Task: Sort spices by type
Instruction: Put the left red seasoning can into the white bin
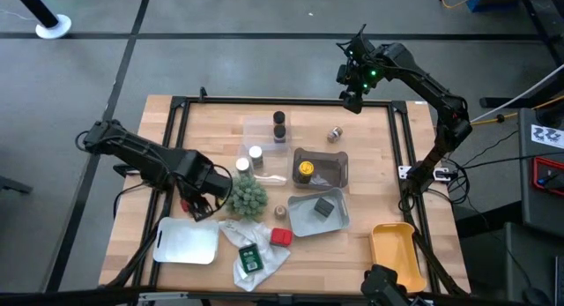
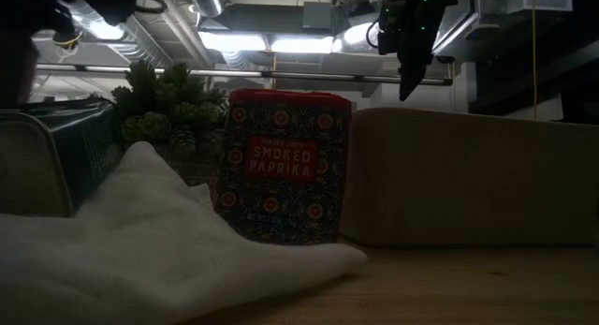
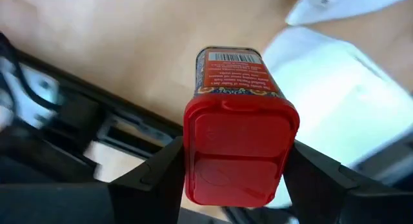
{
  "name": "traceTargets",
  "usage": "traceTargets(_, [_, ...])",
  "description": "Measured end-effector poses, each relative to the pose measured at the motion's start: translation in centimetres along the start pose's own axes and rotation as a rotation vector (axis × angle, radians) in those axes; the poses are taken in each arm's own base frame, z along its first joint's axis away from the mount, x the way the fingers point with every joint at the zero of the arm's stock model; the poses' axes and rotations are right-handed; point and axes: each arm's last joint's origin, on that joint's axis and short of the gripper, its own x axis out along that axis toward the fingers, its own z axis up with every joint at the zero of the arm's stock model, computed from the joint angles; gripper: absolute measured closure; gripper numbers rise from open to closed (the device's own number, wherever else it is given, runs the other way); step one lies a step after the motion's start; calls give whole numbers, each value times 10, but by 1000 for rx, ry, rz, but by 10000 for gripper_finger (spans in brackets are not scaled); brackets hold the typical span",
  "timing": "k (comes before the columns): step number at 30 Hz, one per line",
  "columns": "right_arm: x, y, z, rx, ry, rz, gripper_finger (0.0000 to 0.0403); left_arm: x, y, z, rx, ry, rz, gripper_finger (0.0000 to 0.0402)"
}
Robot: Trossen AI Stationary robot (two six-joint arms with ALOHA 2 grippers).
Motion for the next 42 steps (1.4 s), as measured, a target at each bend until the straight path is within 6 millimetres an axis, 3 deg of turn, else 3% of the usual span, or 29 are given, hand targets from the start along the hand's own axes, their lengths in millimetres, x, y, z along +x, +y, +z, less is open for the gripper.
traceTargets(10, [0, 0, 0, 0, 0, 0, 136, 4, -37, -19, -138, 15, -212, 199])
traceTargets(16, [0, 0, 0, 0, 0, 0, 136, 7, -51, -31, -326, 31, -254, 199])
traceTargets(23, [0, 0, 0, 0, 0, 0, 136, 24, -56, -39, -548, 30, -220, 199])
traceTargets(36, [0, 0, 0, 0, 0, 0, 136, 52, -55, -32, -724, -22, -223, 197])
traceTargets(42, [0, 0, 0, 0, -1, 0, 136, 64, -56, -29, -707, -23, -252, 139])
